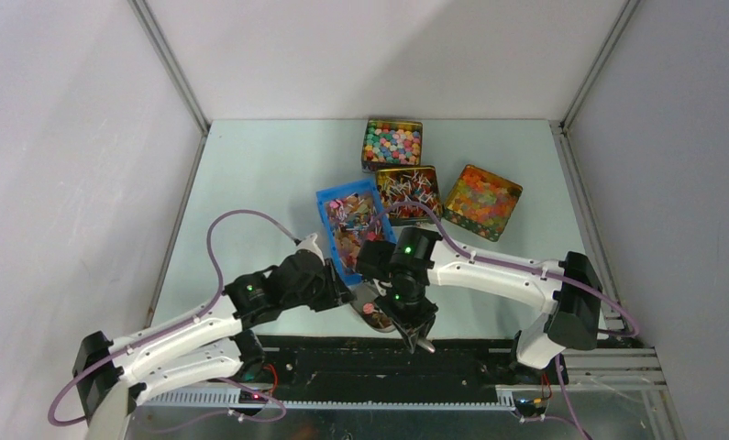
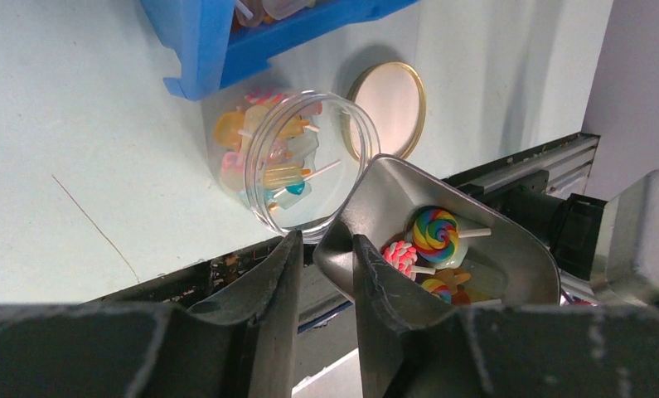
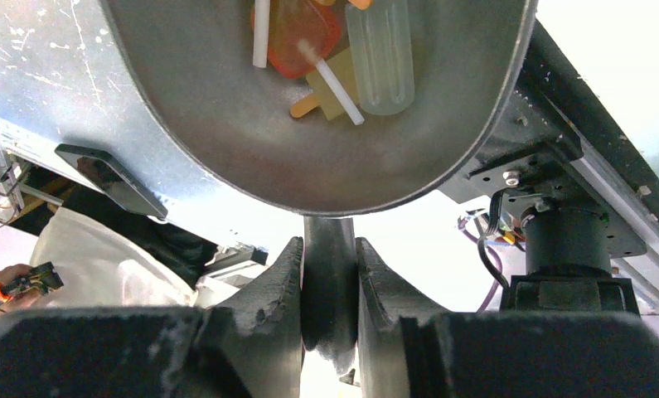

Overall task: Pack the candies
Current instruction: Place the fake candies in the packing bottle.

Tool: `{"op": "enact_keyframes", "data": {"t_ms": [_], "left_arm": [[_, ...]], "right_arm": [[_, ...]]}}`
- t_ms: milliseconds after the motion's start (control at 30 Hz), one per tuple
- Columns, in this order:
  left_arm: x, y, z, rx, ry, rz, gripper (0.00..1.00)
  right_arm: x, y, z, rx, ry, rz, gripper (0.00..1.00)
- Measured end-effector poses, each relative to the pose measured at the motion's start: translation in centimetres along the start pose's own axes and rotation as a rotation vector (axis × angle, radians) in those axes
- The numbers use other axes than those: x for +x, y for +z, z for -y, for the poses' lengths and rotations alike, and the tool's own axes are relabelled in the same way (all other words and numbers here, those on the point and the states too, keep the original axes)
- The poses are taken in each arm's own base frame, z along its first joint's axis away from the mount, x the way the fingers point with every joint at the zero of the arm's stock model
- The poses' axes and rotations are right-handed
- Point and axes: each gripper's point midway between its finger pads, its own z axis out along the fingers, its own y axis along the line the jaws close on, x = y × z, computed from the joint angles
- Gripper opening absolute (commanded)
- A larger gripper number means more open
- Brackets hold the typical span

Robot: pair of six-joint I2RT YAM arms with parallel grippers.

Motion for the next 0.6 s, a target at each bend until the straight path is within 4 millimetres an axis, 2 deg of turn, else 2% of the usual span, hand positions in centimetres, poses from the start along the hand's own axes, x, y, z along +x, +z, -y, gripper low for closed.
{"op": "enact_keyframes", "data": {"t_ms": [267,600], "left_arm": [[1.2,0.4,-0.2,-0.009,0.006,-0.023,0.29],[1.8,1.0,-0.8,-0.039,0.014,-0.042,0.29]], "right_arm": [[0.3,0.0,0.0,0.002,0.005,-0.002,0.00],[0.5,0.2,0.4,0.018,0.017,-0.012,0.00]]}}
